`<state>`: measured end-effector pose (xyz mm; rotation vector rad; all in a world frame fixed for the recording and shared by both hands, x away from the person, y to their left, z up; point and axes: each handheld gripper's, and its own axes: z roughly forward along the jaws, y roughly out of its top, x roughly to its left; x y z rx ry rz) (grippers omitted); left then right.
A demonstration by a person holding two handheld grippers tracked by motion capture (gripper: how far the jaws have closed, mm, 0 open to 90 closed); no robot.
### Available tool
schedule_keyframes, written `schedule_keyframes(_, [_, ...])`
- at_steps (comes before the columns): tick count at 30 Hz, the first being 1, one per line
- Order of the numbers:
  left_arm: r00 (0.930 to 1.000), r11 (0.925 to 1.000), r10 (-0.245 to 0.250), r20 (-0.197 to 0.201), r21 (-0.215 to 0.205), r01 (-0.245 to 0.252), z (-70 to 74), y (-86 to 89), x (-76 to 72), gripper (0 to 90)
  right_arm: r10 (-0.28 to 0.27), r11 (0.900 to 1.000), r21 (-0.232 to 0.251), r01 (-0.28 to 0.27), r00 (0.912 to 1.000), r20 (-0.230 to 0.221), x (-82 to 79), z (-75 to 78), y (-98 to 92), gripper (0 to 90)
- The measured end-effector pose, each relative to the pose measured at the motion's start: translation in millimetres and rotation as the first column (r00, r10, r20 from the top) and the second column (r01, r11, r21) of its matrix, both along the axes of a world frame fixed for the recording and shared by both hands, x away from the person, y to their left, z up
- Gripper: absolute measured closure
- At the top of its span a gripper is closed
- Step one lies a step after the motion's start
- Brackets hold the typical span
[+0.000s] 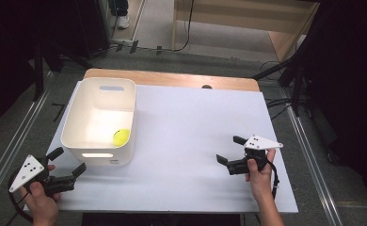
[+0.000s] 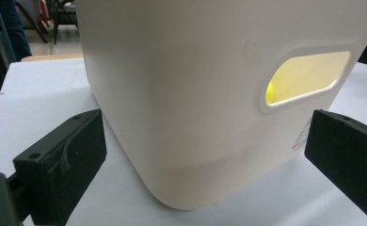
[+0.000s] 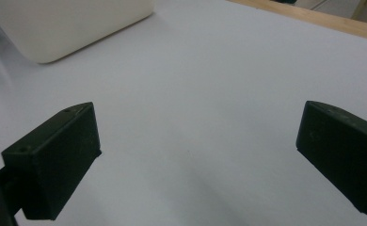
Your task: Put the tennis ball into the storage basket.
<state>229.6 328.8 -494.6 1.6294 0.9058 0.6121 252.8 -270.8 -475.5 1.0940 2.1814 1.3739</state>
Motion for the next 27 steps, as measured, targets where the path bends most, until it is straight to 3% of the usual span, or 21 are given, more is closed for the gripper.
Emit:
schedule_keyframes(14, [1.0000, 1.0000, -0.001, 0.003, 0.001, 0.001, 0.6, 0.9, -0.3, 0.0, -0.080, 0.996, 0.040, 0.078, 0.9960, 0.039, -29.0, -12.8, -36.7, 0.0])
schedule_keyframes(21, [0.9999, 0.9999, -0.010, 0.005, -0.005, 0.010, 0.9, 1.0, -0.4, 0.0, -0.167, 0.983, 0.084, 0.163, 0.9850, 0.042, -51.1, -16.8, -62.3, 0.0])
schedule_keyframes(27, [0.9999, 0.9999, -0.011, 0.006, -0.012, 0.011, 1.3, 1.1, 0.2, 0.0, -0.193, 0.977, 0.099, 0.188, 0.9804, 0.041, -58.1, -23.1, -72.7, 0.0])
